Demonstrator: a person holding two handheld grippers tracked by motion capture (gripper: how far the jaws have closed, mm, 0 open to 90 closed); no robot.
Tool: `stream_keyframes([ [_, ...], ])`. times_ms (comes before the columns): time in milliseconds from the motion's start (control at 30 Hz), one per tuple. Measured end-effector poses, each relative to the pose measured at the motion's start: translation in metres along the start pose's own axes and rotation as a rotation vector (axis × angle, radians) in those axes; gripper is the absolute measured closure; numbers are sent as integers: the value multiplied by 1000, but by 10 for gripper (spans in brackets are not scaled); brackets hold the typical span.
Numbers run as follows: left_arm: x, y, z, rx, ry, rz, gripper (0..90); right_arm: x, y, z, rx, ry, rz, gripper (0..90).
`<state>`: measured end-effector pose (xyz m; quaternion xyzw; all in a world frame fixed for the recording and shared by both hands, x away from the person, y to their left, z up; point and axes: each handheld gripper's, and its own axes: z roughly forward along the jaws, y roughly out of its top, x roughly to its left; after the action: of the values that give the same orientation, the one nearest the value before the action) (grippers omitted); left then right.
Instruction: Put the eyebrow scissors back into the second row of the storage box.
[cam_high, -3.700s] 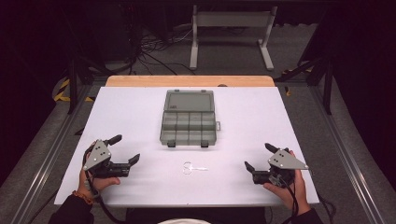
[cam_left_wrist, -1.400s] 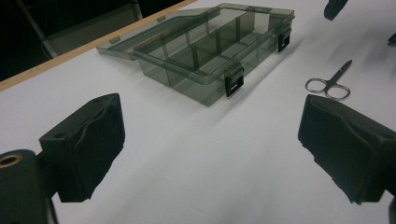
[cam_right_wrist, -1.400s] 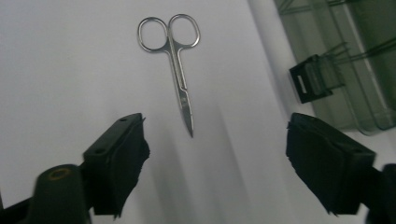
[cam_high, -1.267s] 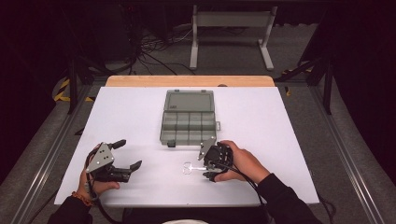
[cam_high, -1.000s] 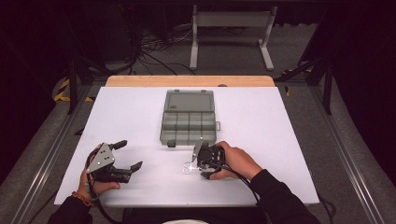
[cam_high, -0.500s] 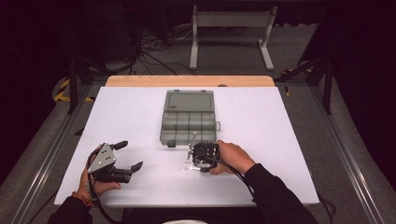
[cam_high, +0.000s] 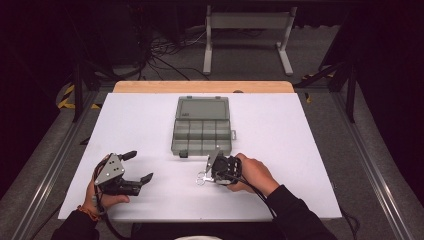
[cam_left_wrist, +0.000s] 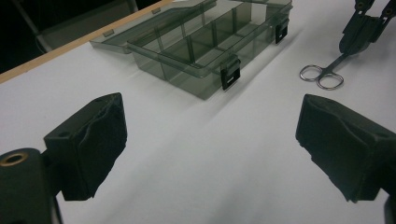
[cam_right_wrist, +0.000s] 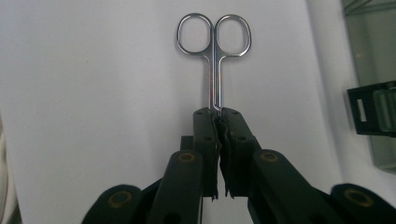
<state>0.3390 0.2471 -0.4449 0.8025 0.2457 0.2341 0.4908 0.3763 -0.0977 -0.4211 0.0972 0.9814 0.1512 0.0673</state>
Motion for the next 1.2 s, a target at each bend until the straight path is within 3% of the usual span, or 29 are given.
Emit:
stream_keyframes([
  [133, 0, 0, 0, 0, 2, 1, 97, 3, -4, -5, -43, -18, 18, 860],
  [267, 0, 0, 0, 1, 1, 2, 97, 3, -6, -10, -92, -36, 4, 860],
  [500, 0, 0, 0, -1, -3, 0, 96, 1, -10, -17, -160, -77, 39, 860],
  [833, 1, 0, 0, -1, 0, -1, 96, -2, -8, -24, -223, -97, 42, 860],
  [1200, 1, 0, -1, -2, -5, -3, 96, -2, -4, -33, -241, -129, 51, 860],
])
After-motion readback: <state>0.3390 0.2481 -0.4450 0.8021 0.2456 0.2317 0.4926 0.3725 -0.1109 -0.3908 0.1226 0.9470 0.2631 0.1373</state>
